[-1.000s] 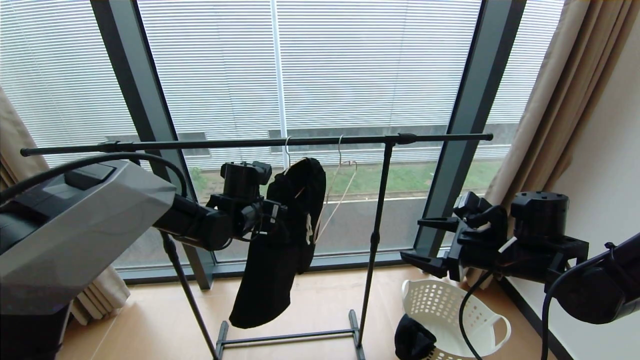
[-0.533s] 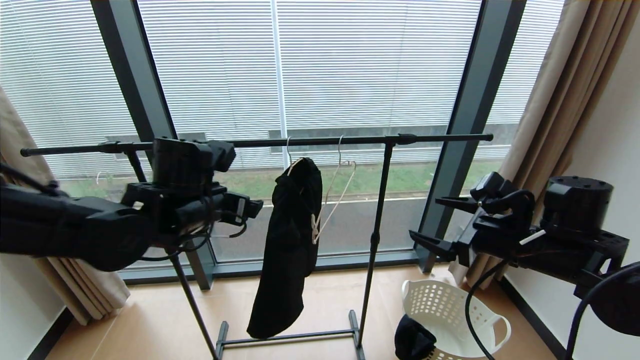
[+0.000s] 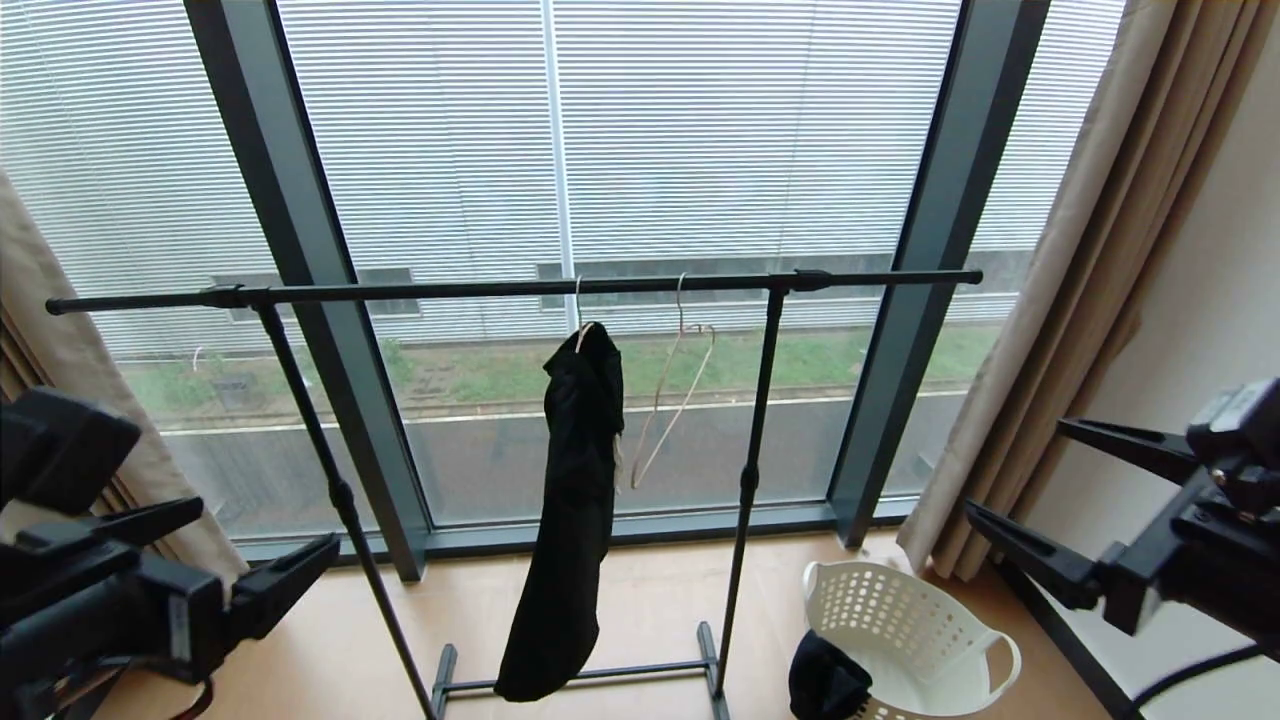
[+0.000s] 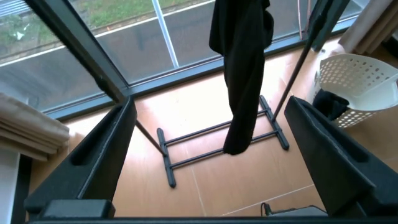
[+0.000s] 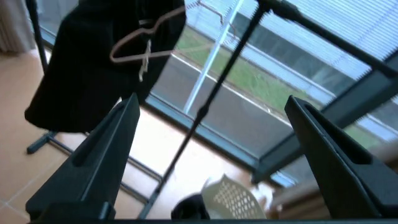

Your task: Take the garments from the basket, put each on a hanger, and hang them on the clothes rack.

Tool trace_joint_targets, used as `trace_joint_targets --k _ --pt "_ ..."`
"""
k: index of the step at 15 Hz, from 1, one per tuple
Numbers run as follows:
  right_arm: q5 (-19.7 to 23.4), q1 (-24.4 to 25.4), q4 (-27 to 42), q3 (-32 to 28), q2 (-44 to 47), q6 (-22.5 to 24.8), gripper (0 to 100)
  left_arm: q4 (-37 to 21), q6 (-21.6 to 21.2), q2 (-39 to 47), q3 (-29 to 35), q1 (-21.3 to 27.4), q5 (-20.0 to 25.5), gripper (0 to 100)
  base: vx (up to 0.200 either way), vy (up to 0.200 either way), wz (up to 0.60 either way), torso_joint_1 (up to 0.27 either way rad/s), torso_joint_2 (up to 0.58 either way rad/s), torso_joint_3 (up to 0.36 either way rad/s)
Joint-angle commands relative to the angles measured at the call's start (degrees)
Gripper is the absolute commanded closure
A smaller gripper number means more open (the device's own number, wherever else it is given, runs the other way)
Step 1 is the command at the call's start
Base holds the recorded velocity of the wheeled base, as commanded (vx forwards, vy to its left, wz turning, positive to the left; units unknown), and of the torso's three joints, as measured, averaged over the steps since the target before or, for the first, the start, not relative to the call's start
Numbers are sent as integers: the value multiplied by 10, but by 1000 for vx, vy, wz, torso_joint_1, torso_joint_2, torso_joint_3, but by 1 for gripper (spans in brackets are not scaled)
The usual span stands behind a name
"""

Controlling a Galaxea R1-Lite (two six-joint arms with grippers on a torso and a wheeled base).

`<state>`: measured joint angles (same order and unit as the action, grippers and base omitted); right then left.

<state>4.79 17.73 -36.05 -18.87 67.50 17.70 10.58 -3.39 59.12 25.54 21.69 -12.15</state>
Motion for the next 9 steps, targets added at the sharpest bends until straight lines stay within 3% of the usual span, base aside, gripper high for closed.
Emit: trace_joint_targets --k 1,3,5,7,9 --pt "-68 3 172 55 -222 -6 0 -26 1 -199 -109 -1 -1 0 0 0 0 0 0 0" --pt "-80 -1 303 92 -376 -17 0 -98 0 -263 -113 -1 2 0 0 0 0 0 0 0" --pt "-78 -32 430 91 -496 -31 0 -128 1 -289 -114 -1 5 0 0 0 0 0 0 0" --pt "-73 -70 482 103 -559 -36 0 -129 2 -301 -137 -3 5 0 0 0 0 0 0 0" --pt "-73 -94 477 123 -596 -55 0 -129 1 -321 -156 -4 5 0 0 0 0 0 0 0"
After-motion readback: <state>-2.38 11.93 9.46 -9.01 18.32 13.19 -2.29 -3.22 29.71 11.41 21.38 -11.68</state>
